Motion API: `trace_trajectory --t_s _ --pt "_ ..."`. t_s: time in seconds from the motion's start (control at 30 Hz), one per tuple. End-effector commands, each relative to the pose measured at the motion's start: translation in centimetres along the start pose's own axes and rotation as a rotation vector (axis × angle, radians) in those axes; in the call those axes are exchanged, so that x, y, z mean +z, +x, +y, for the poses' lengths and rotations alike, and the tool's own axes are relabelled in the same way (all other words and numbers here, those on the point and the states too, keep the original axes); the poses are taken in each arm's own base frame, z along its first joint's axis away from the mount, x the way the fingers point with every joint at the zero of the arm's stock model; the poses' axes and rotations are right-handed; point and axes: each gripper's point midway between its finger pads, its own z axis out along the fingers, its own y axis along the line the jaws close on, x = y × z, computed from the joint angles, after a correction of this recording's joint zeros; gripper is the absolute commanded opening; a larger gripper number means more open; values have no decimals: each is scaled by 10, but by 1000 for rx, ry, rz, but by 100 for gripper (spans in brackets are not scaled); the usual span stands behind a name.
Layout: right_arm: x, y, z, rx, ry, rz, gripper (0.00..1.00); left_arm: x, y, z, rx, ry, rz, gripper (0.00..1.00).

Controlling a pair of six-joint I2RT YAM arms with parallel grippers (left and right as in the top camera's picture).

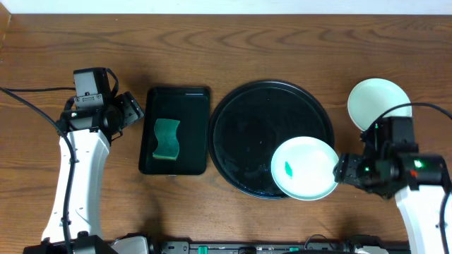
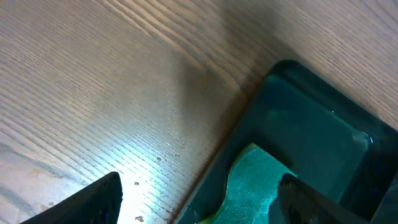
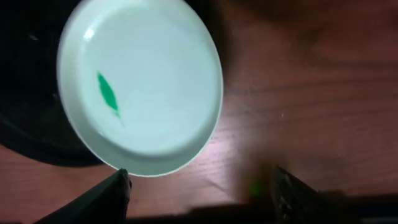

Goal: Clean dirty plates on tray and stack at the side
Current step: 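Grasp the right rim of the white plate with the right gripper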

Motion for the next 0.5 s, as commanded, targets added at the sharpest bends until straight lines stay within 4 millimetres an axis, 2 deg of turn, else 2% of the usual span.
trace_trajectory --t_s 0.0,0.07,0.13,0.17,0.37,0.47 --pt "12 -1 0 32 29 80 70 -4 -7 0 -8 -5 -20 80" --pt "20 0 -1 38 42 125 69 -4 -7 0 -7 -5 -20 80" --pt "28 1 -3 52 57 168 52 -4 -7 0 -7 -5 -20 80" --pt "30 1 -3 60 62 180 49 -4 -7 0 -7 -5 -20 80" --pt "40 -1 -4 71 73 214 42 -4 -6 0 -8 -5 -20 80" --pt "44 -3 -4 82 76 217 29 -4 -7 0 -7 -5 -20 80"
